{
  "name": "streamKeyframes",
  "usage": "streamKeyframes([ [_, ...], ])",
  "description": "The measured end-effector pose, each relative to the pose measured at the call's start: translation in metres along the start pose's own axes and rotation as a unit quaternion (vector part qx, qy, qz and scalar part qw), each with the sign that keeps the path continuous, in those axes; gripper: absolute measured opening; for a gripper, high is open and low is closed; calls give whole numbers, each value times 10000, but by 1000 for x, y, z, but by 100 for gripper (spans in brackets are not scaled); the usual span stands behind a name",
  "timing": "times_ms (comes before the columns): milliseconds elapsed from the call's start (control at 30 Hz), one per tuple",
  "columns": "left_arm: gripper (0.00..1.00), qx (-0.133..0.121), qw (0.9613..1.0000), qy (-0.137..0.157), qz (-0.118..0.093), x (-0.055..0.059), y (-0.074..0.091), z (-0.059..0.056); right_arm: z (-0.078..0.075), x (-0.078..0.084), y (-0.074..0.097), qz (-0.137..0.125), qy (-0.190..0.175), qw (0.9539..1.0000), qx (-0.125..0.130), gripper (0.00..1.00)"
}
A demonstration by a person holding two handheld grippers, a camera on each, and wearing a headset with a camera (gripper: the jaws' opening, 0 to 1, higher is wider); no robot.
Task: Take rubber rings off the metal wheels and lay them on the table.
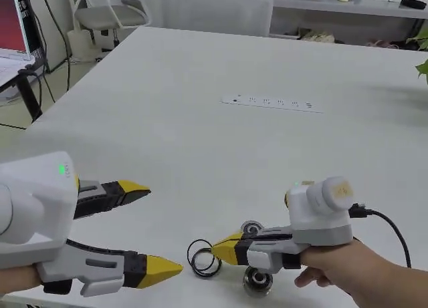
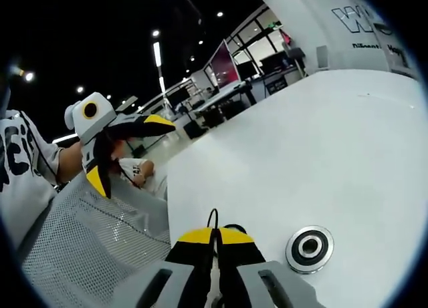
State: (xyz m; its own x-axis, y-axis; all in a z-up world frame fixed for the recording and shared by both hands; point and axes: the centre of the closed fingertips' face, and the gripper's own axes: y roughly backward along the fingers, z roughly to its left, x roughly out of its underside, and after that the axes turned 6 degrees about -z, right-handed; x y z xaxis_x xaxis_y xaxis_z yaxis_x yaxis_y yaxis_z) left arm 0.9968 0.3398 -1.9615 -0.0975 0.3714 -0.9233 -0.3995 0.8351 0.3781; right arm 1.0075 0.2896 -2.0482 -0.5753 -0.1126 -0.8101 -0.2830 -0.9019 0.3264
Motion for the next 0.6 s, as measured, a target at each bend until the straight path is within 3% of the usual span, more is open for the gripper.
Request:
streamKeyframes([
  [600, 67, 41, 9999, -129, 102, 4, -2, -3, -9, 12, 2, 173, -86, 9997, 175, 0],
])
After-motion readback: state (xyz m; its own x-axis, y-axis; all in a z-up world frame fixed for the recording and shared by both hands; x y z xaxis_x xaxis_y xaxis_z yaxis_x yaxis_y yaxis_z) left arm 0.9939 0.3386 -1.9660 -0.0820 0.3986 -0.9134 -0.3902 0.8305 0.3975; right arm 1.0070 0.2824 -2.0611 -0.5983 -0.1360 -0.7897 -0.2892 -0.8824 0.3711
